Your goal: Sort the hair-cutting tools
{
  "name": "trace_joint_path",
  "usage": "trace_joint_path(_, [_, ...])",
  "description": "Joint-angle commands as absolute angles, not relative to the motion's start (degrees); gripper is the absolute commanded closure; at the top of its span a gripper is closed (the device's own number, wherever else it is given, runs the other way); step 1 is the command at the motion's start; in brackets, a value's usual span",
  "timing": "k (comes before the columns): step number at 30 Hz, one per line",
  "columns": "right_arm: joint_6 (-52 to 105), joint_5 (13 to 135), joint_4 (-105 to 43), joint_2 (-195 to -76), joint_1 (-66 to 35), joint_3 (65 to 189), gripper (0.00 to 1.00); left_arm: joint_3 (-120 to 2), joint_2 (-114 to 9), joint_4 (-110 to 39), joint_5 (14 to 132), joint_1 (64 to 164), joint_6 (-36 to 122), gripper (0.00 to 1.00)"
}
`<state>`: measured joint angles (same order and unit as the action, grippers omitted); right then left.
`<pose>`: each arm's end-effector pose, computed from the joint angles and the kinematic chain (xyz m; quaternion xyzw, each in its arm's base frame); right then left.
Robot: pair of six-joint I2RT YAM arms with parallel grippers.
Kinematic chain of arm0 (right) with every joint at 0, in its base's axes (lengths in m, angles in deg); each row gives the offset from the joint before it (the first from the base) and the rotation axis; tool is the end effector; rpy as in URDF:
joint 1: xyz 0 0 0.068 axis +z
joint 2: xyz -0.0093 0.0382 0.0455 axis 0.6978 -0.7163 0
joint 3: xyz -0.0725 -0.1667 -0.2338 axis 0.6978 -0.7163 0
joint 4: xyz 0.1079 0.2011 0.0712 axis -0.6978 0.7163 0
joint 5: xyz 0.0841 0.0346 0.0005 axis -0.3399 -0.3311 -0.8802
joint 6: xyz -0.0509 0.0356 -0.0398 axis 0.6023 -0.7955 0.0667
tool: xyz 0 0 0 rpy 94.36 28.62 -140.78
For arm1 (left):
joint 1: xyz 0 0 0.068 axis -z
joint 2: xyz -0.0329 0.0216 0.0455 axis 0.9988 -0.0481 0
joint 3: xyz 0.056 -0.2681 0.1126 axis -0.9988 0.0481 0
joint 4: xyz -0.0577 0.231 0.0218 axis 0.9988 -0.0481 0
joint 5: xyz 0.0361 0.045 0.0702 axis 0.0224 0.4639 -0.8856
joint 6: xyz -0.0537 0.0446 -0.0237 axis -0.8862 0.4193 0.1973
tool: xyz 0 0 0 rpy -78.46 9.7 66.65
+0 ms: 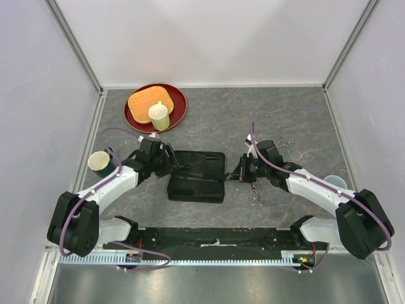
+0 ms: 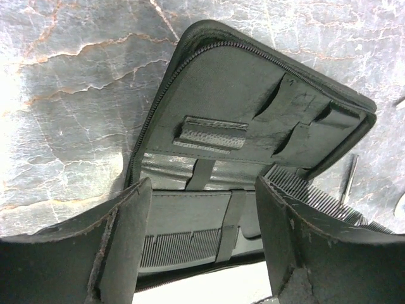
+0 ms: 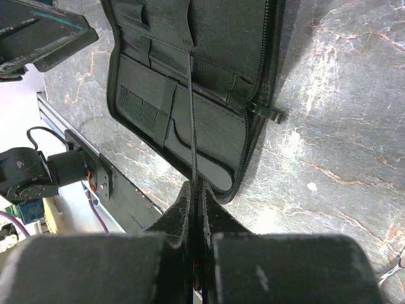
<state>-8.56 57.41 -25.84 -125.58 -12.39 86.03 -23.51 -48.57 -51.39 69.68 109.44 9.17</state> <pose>0.1882 0.1470 0.2155 -0.0088 0.8970 0.3933 0.2017 0.2146 -0.0932 0.2082 -0.1747 0.9188 -0.2286 0.2701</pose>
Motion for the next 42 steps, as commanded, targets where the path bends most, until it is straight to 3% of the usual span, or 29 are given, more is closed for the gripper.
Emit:
trace_joint_path(1, [-8.1,54.3,-23.6,-125.8,-13.3,85.1,1.00,-20.7,-48.1,-47.9,69.3,109.1,10.2,0.29])
trace_joint_path(9, [-9.1,52.7,-22.6,-123.0,-13.6,84.8,1.00,-17.0,-47.2,-46.1,68.2,109.1,8.9,0.31])
trace_joint_path(16, [-9.4,53.3,-21.8,-126.4,-13.6,81.9,1.00,-13.9,-46.6,-43.4,69.8,109.1,7.3,0.32])
trace_joint_path(24, [-8.2,53.0,-21.8,-131.5,-13.6,81.6,1.00,-12.5,-48.2,-42.1,70.8,109.1,6.8,0.40])
trace_joint_path(36, [-13.5,53.8,-33.3,-138.9,-13.5,82.1,1.00,-11.7,-48.7,-39.0,73.7,109.1,7.3,0.36])
trace_joint_path(42, [-14.0,57.5,-32.1,-138.1,-13.5,82.9,1.00,-11.3,-49.9,-38.0,75.1,109.1,7.2,0.36])
